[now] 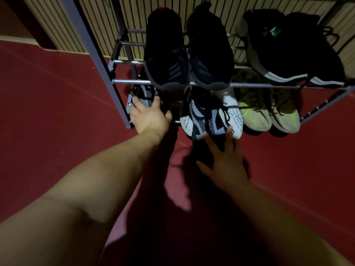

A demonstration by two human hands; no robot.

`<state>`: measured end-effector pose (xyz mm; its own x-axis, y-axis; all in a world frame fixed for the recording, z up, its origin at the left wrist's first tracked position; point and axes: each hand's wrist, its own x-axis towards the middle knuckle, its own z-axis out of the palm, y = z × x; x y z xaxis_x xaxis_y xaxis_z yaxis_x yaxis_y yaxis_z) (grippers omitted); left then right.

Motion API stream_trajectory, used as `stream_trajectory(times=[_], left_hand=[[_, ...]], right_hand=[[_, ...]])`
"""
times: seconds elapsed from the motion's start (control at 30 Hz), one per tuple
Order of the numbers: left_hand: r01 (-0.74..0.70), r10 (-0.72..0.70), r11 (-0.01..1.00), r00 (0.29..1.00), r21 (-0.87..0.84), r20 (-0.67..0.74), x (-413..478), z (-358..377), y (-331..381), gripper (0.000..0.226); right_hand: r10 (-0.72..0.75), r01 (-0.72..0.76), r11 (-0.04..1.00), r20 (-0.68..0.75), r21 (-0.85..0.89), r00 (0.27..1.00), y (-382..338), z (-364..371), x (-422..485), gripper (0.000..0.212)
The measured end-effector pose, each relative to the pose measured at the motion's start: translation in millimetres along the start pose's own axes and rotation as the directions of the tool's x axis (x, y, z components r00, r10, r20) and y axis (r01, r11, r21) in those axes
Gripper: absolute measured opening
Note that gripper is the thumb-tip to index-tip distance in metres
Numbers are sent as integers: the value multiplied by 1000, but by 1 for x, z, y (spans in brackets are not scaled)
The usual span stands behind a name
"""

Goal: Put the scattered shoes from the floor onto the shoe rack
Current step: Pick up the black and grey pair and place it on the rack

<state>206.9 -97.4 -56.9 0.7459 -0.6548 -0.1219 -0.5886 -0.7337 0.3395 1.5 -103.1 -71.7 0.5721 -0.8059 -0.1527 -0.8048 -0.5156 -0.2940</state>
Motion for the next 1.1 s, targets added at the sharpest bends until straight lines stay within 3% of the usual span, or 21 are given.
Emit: stream_trajectory(times=[0.07,0.17,0.3,0.37,0.47,0.6,0.73,0.9,1.1], left_hand=[[-9,9,993,1000,118,7,18,2,-2,65],[-52,18,959,992,279,125,35,4,-15,74],[-362,243,856,912,370,331,43,5,-35,89],[-424,252,830,865,364,434,45,2,-49,95],[-421,258,813,881,404,397,37,9,-63,90],[-410,297,821,901,397,317,30,19,-69,75],[-474,365,804,870,360,332,34,11,-78,65],[-530,419,758,842,381,339,33,3,-80,58],[-531,388,710,843,462,373,30,4,-75,58]], right_hand=[[31,-31,999,13,-18,999,-5,-3,2,84],[5,-4,1000,-12,1,1000,-14,-5,2,77],[-35,42,998,-157,40,987,-31,-13,8,67],[-48,49,999,-175,2,983,-43,-14,23,62],[-114,87,990,-267,-107,957,-64,-7,56,53],[17,-34,970,-75,-239,997,-97,8,108,52],[123,-103,984,132,-147,984,-115,17,135,63],[2,38,980,201,-193,980,-101,11,130,67],[32,8,988,249,-156,968,-100,30,123,66]])
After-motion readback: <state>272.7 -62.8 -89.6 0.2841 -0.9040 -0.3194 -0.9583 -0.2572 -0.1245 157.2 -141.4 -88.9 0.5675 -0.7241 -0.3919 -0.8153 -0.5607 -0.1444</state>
